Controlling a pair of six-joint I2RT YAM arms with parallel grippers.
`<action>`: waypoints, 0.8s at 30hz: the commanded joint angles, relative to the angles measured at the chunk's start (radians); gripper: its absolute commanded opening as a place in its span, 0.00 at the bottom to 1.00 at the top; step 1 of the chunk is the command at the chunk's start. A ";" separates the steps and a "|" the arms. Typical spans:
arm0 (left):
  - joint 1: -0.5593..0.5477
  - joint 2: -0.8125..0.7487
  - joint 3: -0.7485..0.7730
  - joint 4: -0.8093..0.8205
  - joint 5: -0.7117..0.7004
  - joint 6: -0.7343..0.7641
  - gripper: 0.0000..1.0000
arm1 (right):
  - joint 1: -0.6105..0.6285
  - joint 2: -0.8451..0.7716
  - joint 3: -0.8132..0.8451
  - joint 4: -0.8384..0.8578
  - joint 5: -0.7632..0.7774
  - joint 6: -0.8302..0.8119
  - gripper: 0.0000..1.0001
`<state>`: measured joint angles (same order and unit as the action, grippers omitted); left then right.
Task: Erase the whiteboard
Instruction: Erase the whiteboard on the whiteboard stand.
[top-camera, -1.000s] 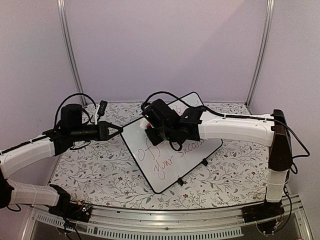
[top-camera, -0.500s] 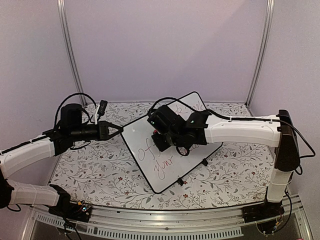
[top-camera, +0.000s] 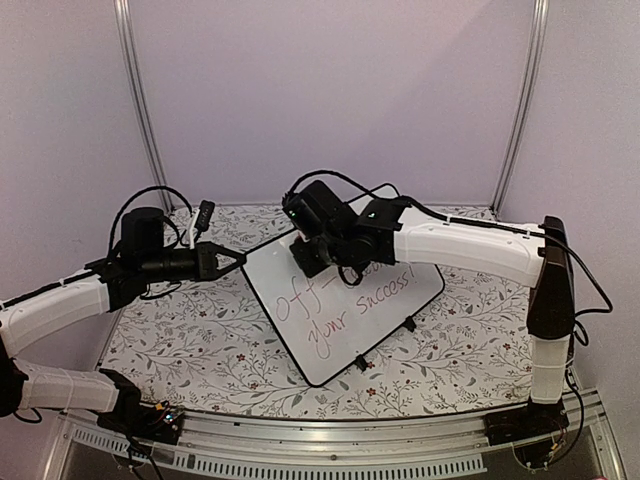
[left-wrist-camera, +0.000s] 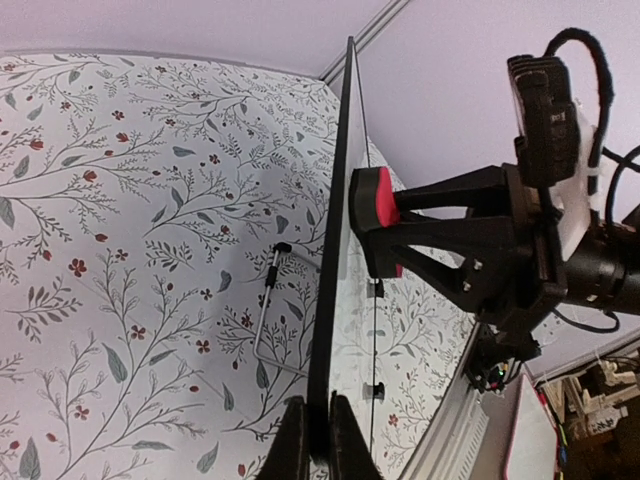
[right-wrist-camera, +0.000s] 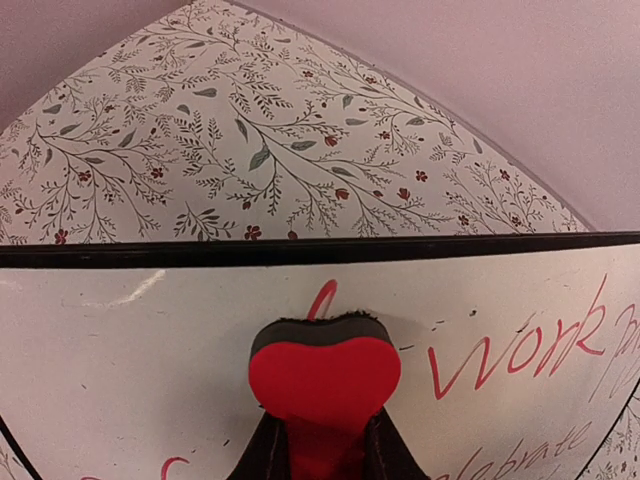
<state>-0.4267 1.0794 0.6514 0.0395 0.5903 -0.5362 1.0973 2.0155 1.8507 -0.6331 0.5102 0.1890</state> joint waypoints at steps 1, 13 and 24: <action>-0.015 -0.020 -0.006 0.051 0.100 0.035 0.00 | -0.032 0.064 0.051 0.016 -0.006 -0.026 0.05; -0.016 -0.024 -0.007 0.054 0.102 0.035 0.00 | -0.046 0.076 0.065 -0.005 -0.029 -0.024 0.05; -0.016 -0.021 -0.007 0.054 0.103 0.035 0.00 | -0.042 0.004 -0.100 -0.075 -0.093 0.039 0.05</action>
<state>-0.4267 1.0794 0.6460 0.0353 0.5911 -0.5465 1.0744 2.0136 1.8378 -0.6060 0.4603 0.1997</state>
